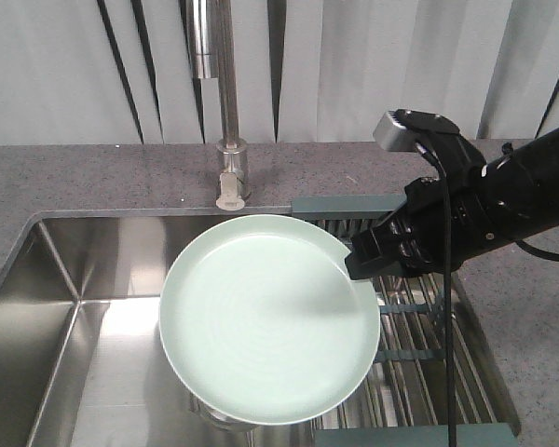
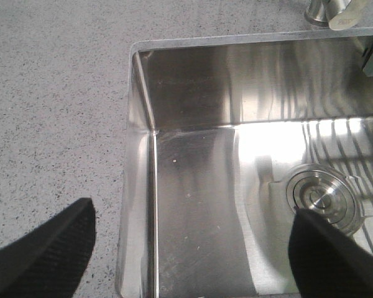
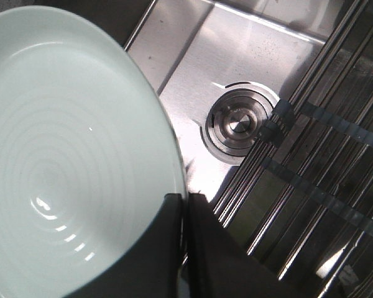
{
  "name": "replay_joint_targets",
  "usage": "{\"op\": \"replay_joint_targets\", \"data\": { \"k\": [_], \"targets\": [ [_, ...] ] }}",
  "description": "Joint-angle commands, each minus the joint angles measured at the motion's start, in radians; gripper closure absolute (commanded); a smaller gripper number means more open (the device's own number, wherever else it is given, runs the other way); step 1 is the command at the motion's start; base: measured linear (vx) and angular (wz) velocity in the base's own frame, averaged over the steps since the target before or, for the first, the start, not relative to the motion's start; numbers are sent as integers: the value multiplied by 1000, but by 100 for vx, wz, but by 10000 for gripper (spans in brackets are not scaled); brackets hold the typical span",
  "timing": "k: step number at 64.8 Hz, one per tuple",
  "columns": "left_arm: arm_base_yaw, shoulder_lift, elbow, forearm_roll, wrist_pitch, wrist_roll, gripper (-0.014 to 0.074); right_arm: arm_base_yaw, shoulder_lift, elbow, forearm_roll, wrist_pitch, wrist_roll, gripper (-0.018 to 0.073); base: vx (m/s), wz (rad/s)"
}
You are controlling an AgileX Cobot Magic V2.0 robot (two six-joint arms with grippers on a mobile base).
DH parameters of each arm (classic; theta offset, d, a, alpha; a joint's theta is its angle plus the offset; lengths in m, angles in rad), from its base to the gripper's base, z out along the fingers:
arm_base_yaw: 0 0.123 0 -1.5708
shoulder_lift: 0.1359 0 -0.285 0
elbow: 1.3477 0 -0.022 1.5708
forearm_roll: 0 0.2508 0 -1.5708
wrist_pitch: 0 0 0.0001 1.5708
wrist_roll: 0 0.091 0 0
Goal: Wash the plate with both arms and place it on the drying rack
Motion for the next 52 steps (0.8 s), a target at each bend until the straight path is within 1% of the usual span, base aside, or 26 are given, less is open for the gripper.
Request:
{"op": "replay_joint_targets", "data": {
  "k": [1, 28, 37, 44, 52],
  "targets": [
    [-2, 7, -25, -8, -58, -13, 11, -2, -33, -24, 42, -22, -12, 561, 0, 0],
    [-2, 7, -25, -8, -58, -13, 11, -2, -33, -24, 41, -15, -13, 561, 0, 0],
    [-2, 7, -25, -8, -58, -13, 11, -2, -33, -24, 41, -20, -66, 561, 0, 0],
    [-2, 7, -25, -8, -58, -13, 11, 5, -33, -24, 12, -21, -82, 561, 0, 0],
    [-2, 7, -25, -8, -58, -13, 11, 70, -29, -26, -76, -48, -53, 561, 0, 0]
  ]
}}
